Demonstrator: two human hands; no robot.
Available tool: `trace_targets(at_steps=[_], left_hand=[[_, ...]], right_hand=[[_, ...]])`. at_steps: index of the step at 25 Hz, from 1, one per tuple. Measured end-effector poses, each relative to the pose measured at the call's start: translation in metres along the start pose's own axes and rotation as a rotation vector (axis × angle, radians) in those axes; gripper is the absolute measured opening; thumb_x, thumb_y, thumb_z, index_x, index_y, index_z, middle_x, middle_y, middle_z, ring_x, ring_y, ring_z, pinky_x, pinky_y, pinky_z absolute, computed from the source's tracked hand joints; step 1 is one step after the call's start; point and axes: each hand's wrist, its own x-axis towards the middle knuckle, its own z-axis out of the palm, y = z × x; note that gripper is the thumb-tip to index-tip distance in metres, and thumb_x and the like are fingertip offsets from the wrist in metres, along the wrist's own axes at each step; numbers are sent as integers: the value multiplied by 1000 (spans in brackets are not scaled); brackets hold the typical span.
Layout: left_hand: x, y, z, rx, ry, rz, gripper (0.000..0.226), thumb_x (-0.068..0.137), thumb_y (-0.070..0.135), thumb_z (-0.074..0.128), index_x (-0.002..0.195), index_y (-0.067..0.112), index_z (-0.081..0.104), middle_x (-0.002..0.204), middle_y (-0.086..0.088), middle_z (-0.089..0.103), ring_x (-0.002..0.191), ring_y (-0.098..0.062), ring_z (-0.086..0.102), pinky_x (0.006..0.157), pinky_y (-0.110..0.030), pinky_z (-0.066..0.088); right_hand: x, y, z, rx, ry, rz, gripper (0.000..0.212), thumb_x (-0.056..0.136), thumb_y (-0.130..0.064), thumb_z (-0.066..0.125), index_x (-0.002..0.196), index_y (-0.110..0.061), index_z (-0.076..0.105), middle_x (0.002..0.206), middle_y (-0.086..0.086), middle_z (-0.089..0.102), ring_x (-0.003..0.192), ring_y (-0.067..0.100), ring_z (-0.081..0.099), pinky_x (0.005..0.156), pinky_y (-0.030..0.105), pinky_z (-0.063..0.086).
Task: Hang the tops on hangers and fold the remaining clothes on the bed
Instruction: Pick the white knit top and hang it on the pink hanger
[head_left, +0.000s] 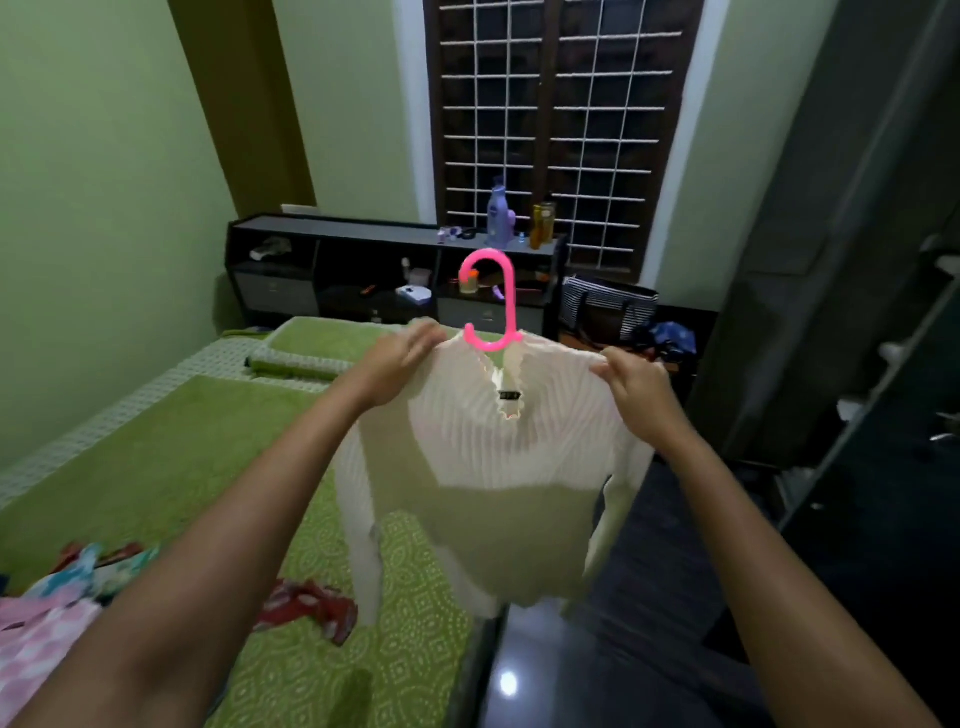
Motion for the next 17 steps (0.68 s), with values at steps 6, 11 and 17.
trace_targets(at_steps=[6,11,17], left_hand=[[60,-55,27,16,-123,-105,34,96,49,39,101,23,60,103,-5,60,95,-22,55,74,-25,41],[175,-46,83,74,-49,74,56,88,57,29,104,13,60,97,-4,62,90,-19,56,73,-32,40],[338,-50,138,142,30,299,49,97,53,29,87,10,49,82,-10,60,76,-31,58,64,-43,43]], right_hand=[[38,93,-43,69,9,161,25,101,-29,42,91,-14,59,75,-1,55,69,15,51,77,39,39],[89,140,-51,9,40,215,24,102,-31,40,89,-17,56,74,-5,52,75,19,50,81,37,33],[185,211,-62,-45,151,283,27,100,-33,45,92,-15,63,86,4,66,84,23,59,76,37,40]])
